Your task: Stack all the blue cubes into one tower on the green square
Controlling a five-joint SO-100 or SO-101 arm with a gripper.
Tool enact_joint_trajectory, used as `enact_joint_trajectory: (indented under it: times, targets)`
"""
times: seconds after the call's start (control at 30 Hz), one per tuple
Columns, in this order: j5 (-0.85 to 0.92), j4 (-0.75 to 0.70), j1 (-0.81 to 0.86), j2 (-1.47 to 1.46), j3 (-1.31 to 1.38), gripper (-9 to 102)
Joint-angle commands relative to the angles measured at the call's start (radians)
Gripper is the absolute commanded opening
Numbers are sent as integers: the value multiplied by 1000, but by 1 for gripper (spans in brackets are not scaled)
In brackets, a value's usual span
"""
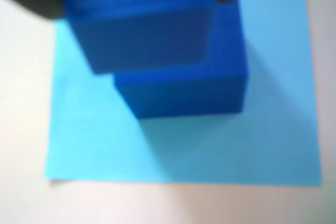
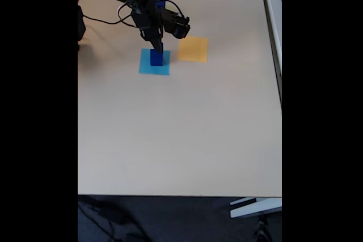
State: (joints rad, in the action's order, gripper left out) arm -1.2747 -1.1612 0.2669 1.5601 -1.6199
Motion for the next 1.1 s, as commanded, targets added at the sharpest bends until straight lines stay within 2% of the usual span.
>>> enact_joint_trajectory:
  times: [0.0,0.4,1.07]
  targets:
    - [-25,-48,-18,-28,164,1]
    - [-129,-49,-120,-230,420,0]
    - [-163,-28,-166,-623,865,0]
